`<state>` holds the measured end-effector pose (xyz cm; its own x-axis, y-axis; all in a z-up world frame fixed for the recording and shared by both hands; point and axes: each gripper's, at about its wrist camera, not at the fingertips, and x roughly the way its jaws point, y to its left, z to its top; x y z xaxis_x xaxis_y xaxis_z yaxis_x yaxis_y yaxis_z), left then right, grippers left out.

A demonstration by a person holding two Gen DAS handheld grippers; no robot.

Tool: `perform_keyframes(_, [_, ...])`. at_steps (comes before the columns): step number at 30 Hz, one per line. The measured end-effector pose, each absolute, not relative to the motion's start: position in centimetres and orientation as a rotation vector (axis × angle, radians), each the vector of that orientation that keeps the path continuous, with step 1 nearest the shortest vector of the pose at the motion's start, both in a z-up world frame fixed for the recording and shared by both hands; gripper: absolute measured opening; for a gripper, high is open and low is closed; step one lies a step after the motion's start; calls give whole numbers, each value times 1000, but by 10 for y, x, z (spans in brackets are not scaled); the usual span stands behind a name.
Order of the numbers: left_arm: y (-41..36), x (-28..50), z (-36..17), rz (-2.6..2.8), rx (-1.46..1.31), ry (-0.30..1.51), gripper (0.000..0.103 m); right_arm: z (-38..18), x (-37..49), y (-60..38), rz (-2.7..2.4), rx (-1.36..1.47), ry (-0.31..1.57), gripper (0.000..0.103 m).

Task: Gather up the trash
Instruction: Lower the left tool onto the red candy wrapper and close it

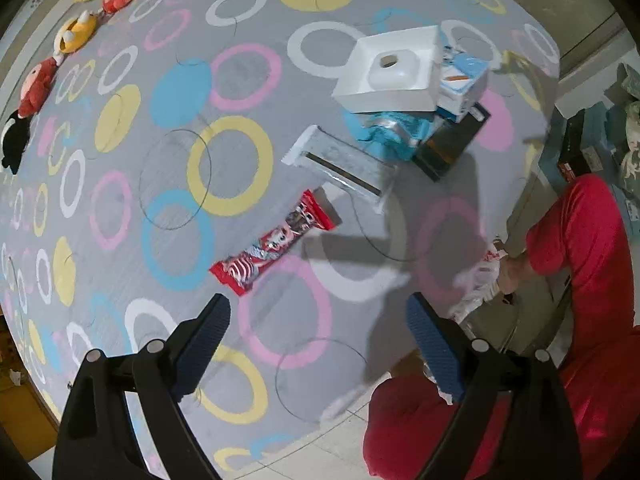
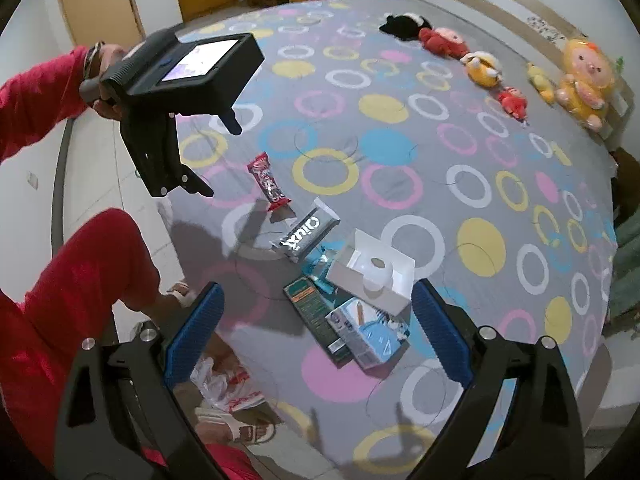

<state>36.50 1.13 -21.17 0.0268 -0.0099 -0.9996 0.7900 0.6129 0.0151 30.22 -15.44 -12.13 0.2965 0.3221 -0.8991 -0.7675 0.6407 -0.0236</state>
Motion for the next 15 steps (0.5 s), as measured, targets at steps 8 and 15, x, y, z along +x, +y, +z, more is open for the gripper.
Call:
perform_keyframes(8, [6,383,-239,-754,772,1455,87,-146,330,-141,816,-560,1106,92])
perform_keyframes(15, [6,395,-263,-777,795,1489,87,-173,355,-138,819,-560,1177,92])
